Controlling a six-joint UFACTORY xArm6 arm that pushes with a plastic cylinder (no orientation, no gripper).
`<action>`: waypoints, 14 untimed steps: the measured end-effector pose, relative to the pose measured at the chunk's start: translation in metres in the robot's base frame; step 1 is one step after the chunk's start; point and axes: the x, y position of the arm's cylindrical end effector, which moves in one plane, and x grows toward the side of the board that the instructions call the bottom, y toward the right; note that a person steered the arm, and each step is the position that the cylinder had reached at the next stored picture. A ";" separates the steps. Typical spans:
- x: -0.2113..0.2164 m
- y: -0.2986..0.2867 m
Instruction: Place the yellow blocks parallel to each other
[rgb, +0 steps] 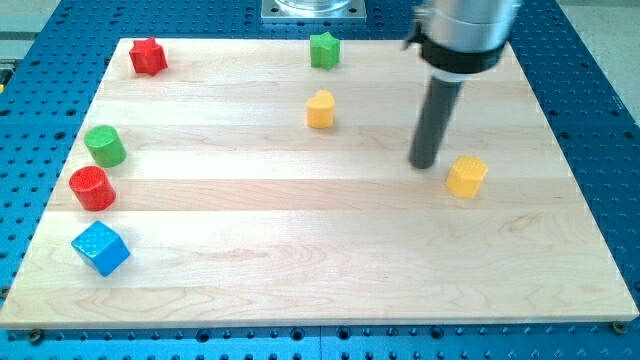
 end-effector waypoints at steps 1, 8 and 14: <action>0.055 0.001; 0.094 -0.112; -0.060 -0.073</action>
